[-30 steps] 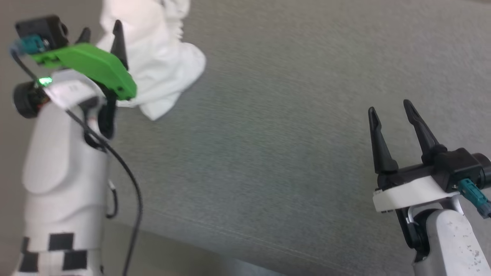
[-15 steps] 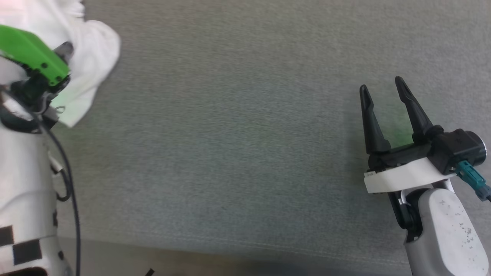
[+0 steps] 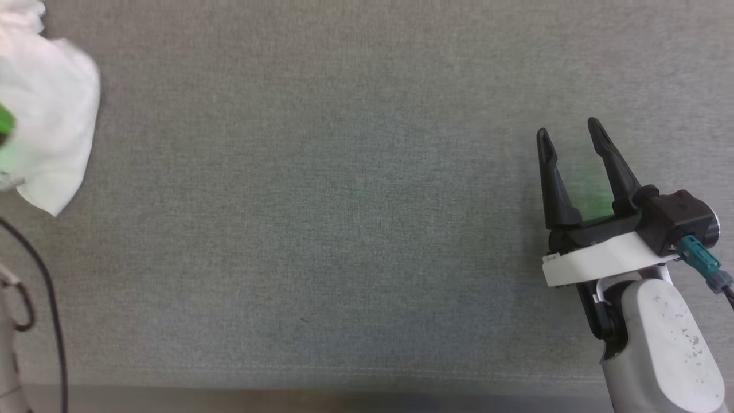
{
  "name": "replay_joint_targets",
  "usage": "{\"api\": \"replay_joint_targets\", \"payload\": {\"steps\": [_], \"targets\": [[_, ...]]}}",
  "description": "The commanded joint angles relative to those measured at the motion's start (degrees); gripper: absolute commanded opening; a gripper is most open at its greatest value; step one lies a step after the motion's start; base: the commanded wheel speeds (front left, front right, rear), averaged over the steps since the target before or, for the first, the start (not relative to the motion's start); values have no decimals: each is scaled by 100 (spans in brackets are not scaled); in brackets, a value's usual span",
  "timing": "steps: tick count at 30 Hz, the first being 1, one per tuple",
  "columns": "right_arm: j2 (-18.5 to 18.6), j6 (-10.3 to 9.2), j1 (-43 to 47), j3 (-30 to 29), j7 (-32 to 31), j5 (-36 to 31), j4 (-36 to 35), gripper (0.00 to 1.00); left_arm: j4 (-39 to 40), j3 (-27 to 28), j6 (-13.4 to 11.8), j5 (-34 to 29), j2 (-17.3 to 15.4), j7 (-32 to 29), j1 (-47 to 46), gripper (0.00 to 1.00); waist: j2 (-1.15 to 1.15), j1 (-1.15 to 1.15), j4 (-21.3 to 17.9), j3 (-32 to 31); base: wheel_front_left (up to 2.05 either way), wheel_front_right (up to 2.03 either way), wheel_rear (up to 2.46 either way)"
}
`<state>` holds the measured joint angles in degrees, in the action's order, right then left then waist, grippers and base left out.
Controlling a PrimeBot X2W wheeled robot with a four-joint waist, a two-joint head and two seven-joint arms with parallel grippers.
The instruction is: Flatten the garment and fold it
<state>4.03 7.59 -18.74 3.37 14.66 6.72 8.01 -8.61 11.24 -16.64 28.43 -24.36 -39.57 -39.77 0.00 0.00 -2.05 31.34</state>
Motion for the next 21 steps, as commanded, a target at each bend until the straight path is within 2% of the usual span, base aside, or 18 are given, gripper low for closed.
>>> {"api": "replay_joint_targets", "payload": {"steps": [1,5,11,17,21], "targets": [[-32,-10,21,-32,31,27,13,100,40,9,93,-163,-139,298,-114,0,0,0,21,-392,0,0,0],[-73,-10,224,-117,32,-7,83,100,24,-165,420,-609,-368,1519,-383,0,0,0,30,-975,0,0,0],[-109,-10,564,-199,33,-48,166,100,-162,-608,896,-1095,-592,2793,-750,0,0,0,-85,-1795,0,0,0],[-113,-10,888,-271,33,-18,224,100,-262,-1220,1337,-1294,-482,3263,-1293,0,0,0,-261,-2337,0,0,0],[-114,-10,1070,-302,33,-14,251,100,-285,-1746,1613,-1361,-170,3326,-1791,0,0,0,-450,-2614,0,0,0]]}}
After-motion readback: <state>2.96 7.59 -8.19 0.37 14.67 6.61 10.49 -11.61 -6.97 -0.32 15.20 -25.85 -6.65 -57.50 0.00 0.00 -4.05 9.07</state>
